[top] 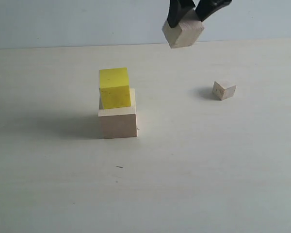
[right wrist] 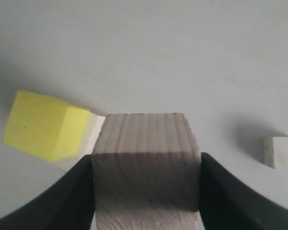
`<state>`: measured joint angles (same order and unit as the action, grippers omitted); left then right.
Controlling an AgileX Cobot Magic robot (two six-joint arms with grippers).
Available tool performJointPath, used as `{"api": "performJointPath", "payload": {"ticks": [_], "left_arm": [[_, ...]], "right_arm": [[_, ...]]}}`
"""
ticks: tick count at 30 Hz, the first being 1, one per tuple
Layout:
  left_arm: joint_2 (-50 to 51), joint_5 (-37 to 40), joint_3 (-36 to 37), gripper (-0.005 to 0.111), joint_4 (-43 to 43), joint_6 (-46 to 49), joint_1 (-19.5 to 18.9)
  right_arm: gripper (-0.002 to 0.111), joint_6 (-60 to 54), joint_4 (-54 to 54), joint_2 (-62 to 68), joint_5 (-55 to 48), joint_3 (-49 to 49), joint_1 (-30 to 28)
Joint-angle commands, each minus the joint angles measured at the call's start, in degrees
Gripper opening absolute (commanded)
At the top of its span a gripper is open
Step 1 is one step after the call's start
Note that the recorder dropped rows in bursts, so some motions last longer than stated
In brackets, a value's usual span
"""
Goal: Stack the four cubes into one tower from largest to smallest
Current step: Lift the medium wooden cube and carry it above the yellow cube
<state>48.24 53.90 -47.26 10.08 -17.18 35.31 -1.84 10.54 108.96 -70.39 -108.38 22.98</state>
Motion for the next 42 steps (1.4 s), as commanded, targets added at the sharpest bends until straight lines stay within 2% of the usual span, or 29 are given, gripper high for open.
{"api": "performJointPath", "payload": {"ticks": [1,8,14,28,35,38,42], "left_arm": [[0.23,-0.20,0.14,0.061,-0.15,0.21,-0.06],[0.23,1.30,0.14,0.061,-0.23,0.21,-0.06],[0.23,1.18,0.14,0.061,-0.23,0.21,-0.06],[0.23,-0.94,0.14,0.061,-0.23,0.21,-0.06],[0.23,0.09,0.14,0.061,-0.23,0.21,-0.06],[0.23,-0.90,0.14,0.061,-0.02,0.25,-0.06],[0.23,-1.12,0.14,0.061,-0.02,0.39,-0.06]], "right_arm": [[0.000,1.84,-1.08,0.11,0.42,-3.39,3.09],[0.000,3.54,0.46,2.41,0.42,-4.33,4.42],[0.000,3.54,1.09,4.46,0.42,-4.56,8.39],[0.000,10.92,2.14,5.19,0.42,-4.68,10.91],[0.000,3.56,-0.34,5.19,0.42,-4.68,10.95],[0.000,-4.46,-0.09,5.59,0.42,-4.68,10.95],[0.000,-10.72,3.96,6.23,0.42,-4.68,10.95]]}}
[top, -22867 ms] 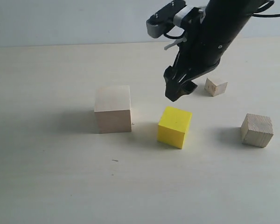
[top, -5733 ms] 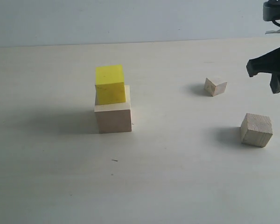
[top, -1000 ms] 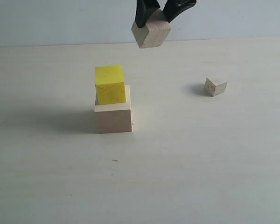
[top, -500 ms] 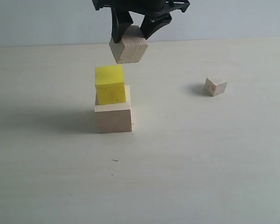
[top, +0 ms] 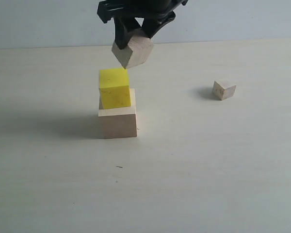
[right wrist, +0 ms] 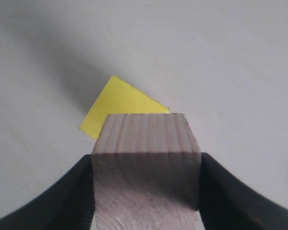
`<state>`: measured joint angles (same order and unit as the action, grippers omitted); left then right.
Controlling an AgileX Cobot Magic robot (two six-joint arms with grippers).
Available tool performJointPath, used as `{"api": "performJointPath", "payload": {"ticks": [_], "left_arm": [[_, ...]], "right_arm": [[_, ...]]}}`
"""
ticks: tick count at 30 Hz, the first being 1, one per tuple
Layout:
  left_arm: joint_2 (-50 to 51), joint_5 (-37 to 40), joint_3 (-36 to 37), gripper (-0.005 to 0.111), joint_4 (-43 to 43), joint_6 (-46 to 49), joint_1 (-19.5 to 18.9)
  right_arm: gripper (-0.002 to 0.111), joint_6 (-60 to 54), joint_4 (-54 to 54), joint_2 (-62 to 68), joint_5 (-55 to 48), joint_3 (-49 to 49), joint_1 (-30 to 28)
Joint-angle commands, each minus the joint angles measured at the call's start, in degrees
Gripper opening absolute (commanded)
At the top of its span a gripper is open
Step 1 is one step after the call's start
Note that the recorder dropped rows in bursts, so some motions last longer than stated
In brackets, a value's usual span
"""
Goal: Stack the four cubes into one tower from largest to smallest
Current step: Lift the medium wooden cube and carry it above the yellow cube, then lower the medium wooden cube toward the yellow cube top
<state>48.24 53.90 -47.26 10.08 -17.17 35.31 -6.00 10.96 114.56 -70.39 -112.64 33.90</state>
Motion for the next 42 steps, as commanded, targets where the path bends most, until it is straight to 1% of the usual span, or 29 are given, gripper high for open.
{"api": "performJointPath", "payload": {"ticks": [1,7,8,10,15,18,19,21,22,29,33,39,42], "left_arm": [[0.23,-1.12,0.14,0.061,-0.02,0.38,-0.06],[0.23,0.26,0.14,0.061,-0.02,0.38,-0.06],[0.23,0.26,0.14,0.061,-0.02,0.38,-0.06],[0.23,0.26,0.14,0.061,-0.02,0.38,-0.06],[0.23,0.16,0.14,0.061,0.00,0.38,-0.06],[0.23,0.03,0.14,0.061,0.00,0.38,-0.06],[0.23,0.03,0.14,0.061,0.00,0.38,-0.06],[0.23,-0.22,0.14,0.061,0.21,0.38,-0.06],[0.23,-0.43,0.14,0.061,0.38,0.38,-0.06],[1.15,-2.36,0.14,0.061,3.05,0.38,-0.06],[2.20,-2.68,0.14,0.061,3.20,0.38,-0.06],[2.56,-4.79,0.14,0.061,3.33,0.38,-0.06],[2.56,-4.95,0.14,0.061,3.33,0.38,-0.06]], "right_arm": [[0.000,-7.37,4.60,0.75,0.42,-0.42,0.03],[0.000,-10.81,4.46,1.30,0.42,-0.42,0.03],[0.000,-13.63,3.83,1.30,0.42,-0.42,0.03],[0.000,-15.47,3.18,1.30,0.42,-0.42,0.03],[0.000,-15.20,3.44,1.30,3.56,-0.42,0.03],[0.000,-8.16,3.58,1.30,3.87,-0.42,0.03],[0.000,-1.31,3.41,1.30,3.35,-0.42,0.03],[0.000,6.00,3.79,1.30,2.00,-0.42,0.20],[0.000,7.68,3.53,1.30,1.69,-0.42,0.49],[0.000,17.22,1.62,1.30,2.55,-0.42,2.77],[0.000,23.92,-2.82,1.30,2.31,-0.42,3.92],[0.000,27.61,-7.10,1.40,3.07,-0.91,6.35],[0.000,28.87,-8.11,2.35,0.44,-3.69,6.43]]}}
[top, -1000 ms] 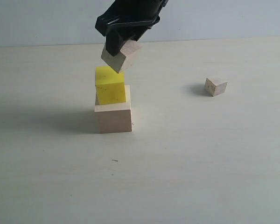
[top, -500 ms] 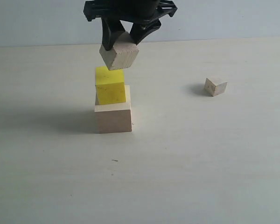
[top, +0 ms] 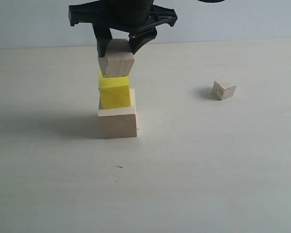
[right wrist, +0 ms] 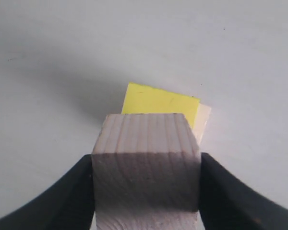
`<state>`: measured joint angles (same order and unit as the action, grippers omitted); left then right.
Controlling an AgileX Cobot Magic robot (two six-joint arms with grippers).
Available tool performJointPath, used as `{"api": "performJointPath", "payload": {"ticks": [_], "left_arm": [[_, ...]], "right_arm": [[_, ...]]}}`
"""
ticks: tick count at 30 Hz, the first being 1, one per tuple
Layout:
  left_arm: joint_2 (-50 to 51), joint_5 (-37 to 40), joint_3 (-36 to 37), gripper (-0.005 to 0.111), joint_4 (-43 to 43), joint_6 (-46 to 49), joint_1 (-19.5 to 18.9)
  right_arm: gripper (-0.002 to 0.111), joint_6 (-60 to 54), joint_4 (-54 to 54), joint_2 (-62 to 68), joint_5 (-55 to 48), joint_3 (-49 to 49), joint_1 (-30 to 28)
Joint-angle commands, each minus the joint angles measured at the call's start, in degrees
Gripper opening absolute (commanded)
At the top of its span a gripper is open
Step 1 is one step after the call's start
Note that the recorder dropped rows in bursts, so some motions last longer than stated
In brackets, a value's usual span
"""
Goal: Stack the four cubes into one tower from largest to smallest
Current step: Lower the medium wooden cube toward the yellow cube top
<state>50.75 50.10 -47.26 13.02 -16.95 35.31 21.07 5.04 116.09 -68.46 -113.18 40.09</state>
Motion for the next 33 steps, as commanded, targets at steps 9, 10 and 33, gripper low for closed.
{"api": "performJointPath", "payload": {"ticks": [9,10,33], "left_arm": [[0.05,-0.94,0.14,0.061,0.40,0.16,-0.06],[0.05,-0.94,0.14,0.061,0.40,0.16,-0.06],[0.05,-0.72,0.14,0.061,0.56,0.26,-0.06]], "right_arm": [[0.000,2.92,-1.96,5.18,-1.50,-11.15,0.23],[0.000,2.92,-2.22,5.37,-1.50,-11.15,0.23],[0.000,1.03,-3.05,6.53,-1.50,-11.15,0.23]]}}
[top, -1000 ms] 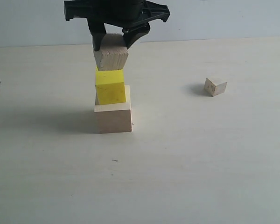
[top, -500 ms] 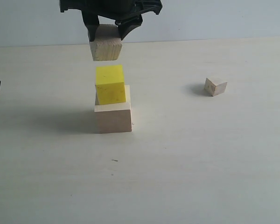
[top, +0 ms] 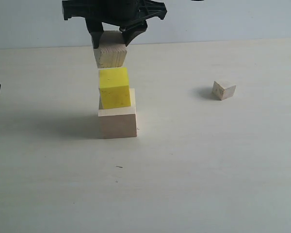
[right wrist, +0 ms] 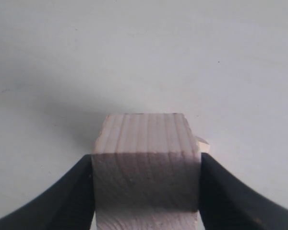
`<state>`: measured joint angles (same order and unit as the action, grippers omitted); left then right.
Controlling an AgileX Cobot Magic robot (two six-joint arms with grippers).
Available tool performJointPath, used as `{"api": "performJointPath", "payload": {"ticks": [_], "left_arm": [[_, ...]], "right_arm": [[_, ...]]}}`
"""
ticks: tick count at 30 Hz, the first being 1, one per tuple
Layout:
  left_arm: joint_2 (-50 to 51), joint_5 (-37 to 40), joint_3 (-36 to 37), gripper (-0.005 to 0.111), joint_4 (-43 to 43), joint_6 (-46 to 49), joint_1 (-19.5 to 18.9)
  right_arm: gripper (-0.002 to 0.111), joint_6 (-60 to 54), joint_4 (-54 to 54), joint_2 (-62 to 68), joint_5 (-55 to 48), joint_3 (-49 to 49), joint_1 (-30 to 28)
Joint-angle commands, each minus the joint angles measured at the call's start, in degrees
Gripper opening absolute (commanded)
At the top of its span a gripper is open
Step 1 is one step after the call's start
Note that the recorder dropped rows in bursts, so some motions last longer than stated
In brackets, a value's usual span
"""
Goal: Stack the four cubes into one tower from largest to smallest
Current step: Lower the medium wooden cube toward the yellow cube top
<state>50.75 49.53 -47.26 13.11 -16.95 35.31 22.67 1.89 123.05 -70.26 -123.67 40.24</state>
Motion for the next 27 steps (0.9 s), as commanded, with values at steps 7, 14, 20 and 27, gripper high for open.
{"api": "performJointPath", "payload": {"ticks": [7,14,20,27], "left_arm": [[0.05,-0.01,0.14,0.061,1.11,0.26,-0.06],[0.05,0.22,0.14,0.061,1.31,0.26,-0.06],[0.05,0.22,0.14,0.061,1.31,0.26,-0.06],[0.05,0.23,0.14,0.061,1.24,0.26,-0.06]], "right_arm": [[0.000,-1.72,0.28,-0.55,0.30,-0.66,0.38],[0.000,-1.72,1.17,-1.19,0.30,-0.66,0.38],[0.000,-2.07,-0.98,-1.82,0.30,0.23,0.38],[0.000,-2.62,-3.33,-6.10,0.30,8.82,0.78]]}}
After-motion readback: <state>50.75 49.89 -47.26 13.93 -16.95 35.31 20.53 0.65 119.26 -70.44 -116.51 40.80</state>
